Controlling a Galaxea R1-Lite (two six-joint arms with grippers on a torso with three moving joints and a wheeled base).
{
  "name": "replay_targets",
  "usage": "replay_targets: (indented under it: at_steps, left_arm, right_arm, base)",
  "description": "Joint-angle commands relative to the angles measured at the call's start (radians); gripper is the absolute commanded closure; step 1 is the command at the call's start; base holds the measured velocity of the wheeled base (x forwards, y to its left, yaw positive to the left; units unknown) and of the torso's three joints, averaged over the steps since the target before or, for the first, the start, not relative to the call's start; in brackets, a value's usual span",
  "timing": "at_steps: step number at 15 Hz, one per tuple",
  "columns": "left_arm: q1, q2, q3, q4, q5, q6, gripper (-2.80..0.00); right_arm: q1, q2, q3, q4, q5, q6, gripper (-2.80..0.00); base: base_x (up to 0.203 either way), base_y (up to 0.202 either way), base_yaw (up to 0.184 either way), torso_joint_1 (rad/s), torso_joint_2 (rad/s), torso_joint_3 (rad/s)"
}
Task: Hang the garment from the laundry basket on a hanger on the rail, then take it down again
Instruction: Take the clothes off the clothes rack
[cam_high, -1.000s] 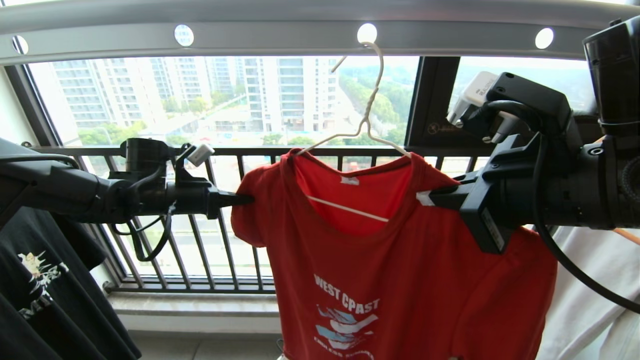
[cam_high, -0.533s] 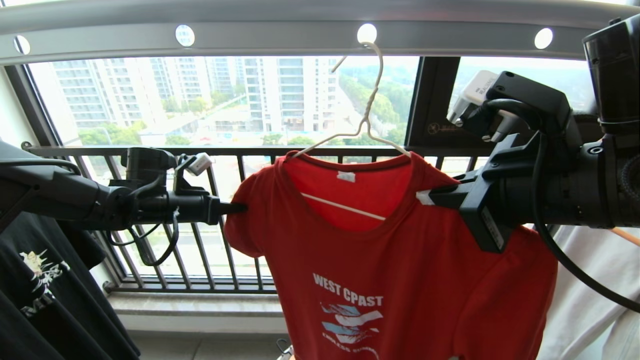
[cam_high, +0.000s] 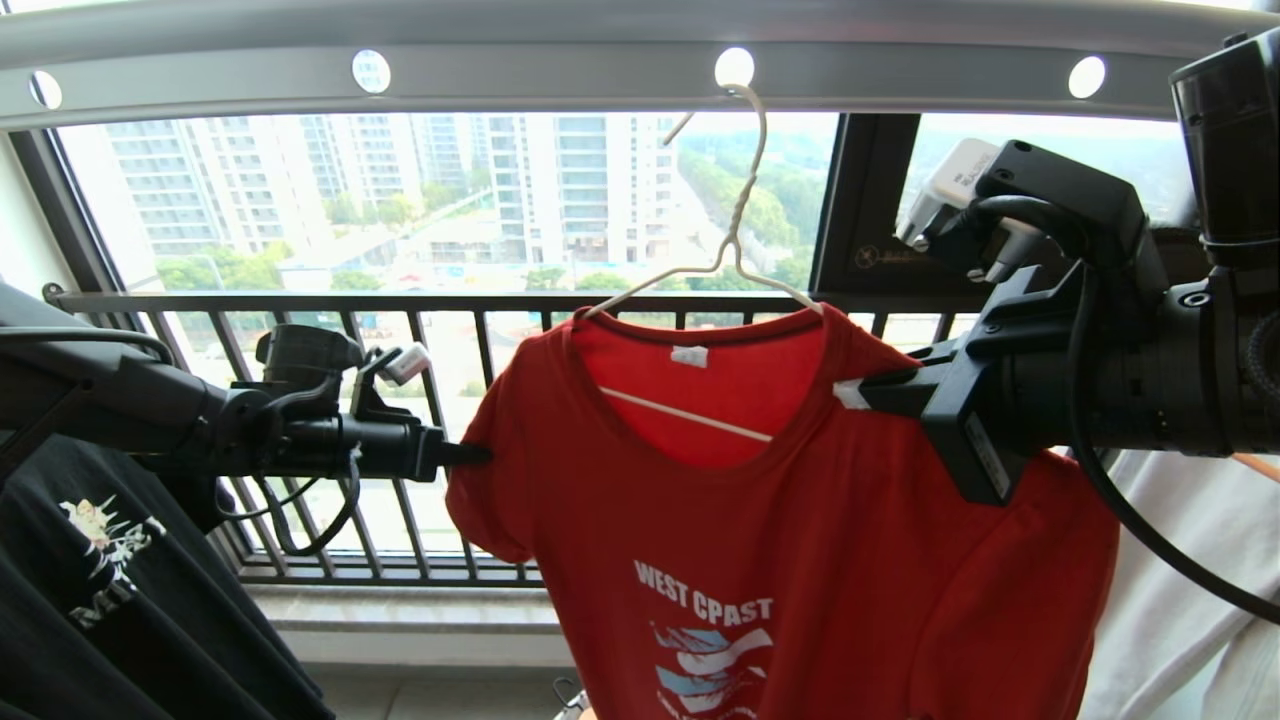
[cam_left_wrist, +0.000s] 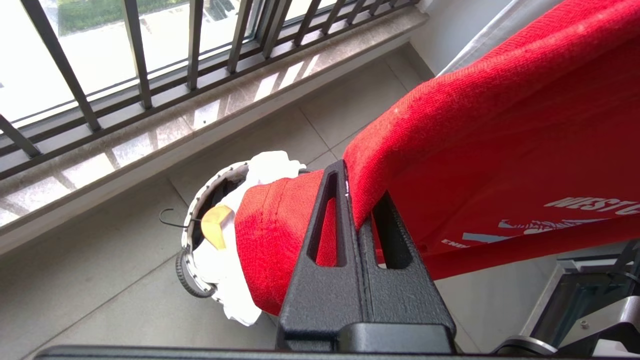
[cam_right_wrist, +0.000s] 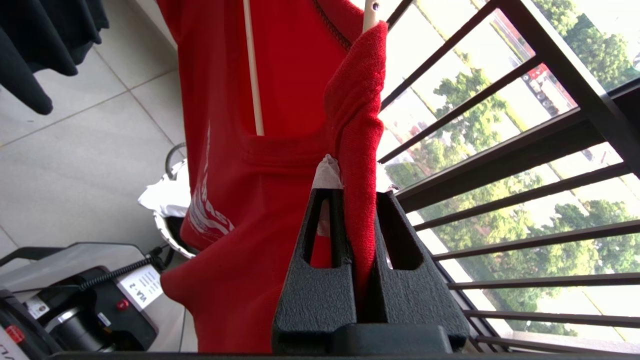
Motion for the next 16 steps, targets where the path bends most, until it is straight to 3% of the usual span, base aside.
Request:
replay_targets:
  at_steps: [1, 7, 8, 13, 16]
  left_arm:
    - [0.001, -0.003, 0.009, 0.0, 0.005, 0.002, 0.0]
    - [0.006, -0.147, 0.051, -0.01, 0.001, -0.005, 0.0]
    - [0.008, -0.182, 0.059, -0.008, 0.0, -0.009, -2.8]
    - [0.035, -0.45, 0.227, -0.007, -0.005, -0.015, -2.8]
    - [0.041, -0.583, 0.268, 0.002, -0.005, -0.04, -2.8]
  right_arm:
    - [0.0, -0.001, -0.004, 0.002, -0.001, -0.003, 0.0]
    - [0.0, 0.003, -0.006, 0.002, -0.001, -0.003, 0.0]
    - [0.0, 0.004, -0.006, 0.002, -0.001, -0.001, 0.0]
    - [0.0, 0.011, -0.002, 0.002, 0.002, 0.0, 0.0]
    - [0.0, 0.015, -0.002, 0.002, 0.002, 0.003, 0.0]
  base:
    - [0.0, 0.0, 0.0, 0.0, 0.0, 0.0]
    - [0.0, 0.0, 0.0, 0.0, 0.0, 0.0]
    - [0.0, 0.0, 0.0, 0.0, 0.0, 0.0]
    - [0.0, 0.0, 0.0, 0.0, 0.0, 0.0]
    - [0.0, 0.0, 0.0, 0.0, 0.0, 0.0]
